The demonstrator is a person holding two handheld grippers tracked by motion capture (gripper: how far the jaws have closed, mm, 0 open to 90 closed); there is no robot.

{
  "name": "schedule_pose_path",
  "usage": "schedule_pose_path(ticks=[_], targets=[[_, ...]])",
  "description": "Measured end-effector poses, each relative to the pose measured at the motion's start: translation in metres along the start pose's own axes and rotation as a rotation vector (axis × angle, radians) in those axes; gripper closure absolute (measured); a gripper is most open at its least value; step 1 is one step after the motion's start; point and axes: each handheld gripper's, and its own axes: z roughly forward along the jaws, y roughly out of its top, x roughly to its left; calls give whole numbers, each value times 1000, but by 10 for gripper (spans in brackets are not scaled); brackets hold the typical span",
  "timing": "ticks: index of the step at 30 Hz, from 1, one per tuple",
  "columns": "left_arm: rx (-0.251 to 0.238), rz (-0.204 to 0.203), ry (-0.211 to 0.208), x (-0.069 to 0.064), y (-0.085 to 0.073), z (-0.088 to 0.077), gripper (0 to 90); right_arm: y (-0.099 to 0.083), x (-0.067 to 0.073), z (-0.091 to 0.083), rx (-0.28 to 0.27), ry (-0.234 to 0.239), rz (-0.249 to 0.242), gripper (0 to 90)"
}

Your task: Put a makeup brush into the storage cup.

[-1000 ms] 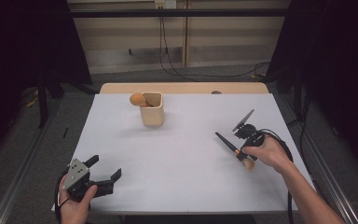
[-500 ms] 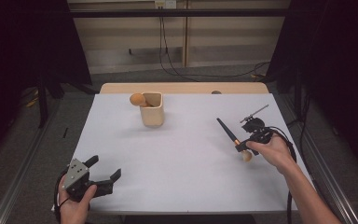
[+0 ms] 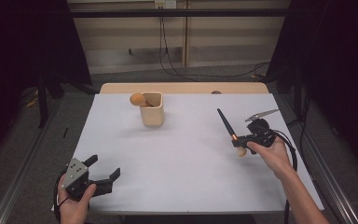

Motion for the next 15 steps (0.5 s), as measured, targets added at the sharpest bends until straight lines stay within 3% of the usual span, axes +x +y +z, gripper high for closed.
schedule_pose_path(ticks=[7, 15], targets=[[-7, 3, -9, -3, 1, 0, 36, -7, 2, 1, -62, 18, 5, 738], [-5, 17, -20, -5, 3, 1, 36, -17, 2, 5, -198, 46, -6, 738]])
